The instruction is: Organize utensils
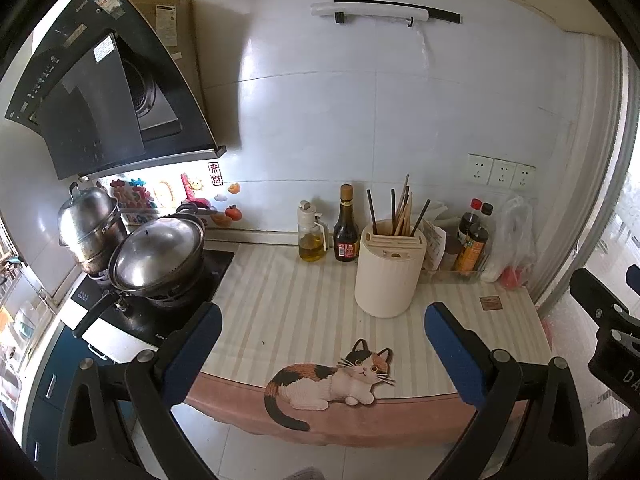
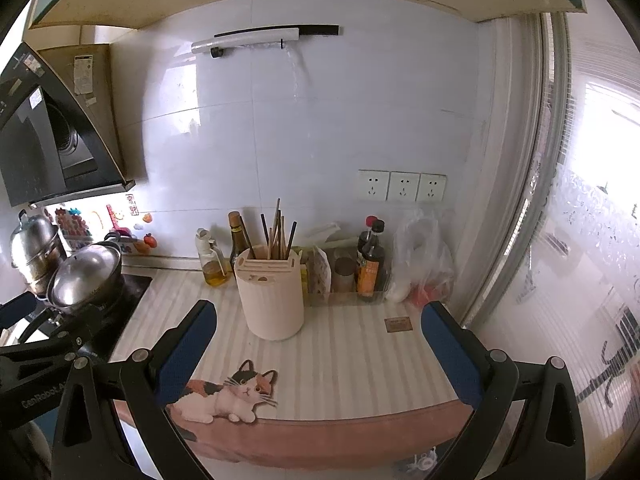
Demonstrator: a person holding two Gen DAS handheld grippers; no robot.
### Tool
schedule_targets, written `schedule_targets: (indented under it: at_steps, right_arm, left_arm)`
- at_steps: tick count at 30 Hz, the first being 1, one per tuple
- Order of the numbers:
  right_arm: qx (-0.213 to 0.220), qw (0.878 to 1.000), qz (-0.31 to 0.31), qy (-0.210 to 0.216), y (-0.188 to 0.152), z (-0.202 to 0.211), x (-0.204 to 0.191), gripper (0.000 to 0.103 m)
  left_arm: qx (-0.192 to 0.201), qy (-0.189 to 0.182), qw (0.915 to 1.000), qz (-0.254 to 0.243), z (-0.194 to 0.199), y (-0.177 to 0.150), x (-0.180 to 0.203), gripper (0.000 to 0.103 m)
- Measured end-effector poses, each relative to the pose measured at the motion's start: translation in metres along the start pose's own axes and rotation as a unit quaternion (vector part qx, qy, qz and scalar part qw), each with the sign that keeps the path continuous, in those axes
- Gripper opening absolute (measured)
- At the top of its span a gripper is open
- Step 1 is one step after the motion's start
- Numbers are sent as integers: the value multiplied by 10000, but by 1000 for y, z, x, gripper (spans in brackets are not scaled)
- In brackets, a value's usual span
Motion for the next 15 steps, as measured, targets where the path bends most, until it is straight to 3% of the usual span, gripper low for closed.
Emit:
schedule_targets:
  at_steps: [15]
  right_arm:
    - [-11, 10000, 33, 23, -6, 4, -6, 103]
  left_arm:
    - [53, -37, 10000, -24, 4, 5, 1, 103]
Point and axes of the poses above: each gripper's, at about its wrist camera, not at the fingertips, and z roughly against the way its jaws point, x to its right, y to its top, the point moved 10 cm from there along -z, roughly the way its jaws point, and after that the axes turned 4 degrees about -z, right-handed, at the moved point
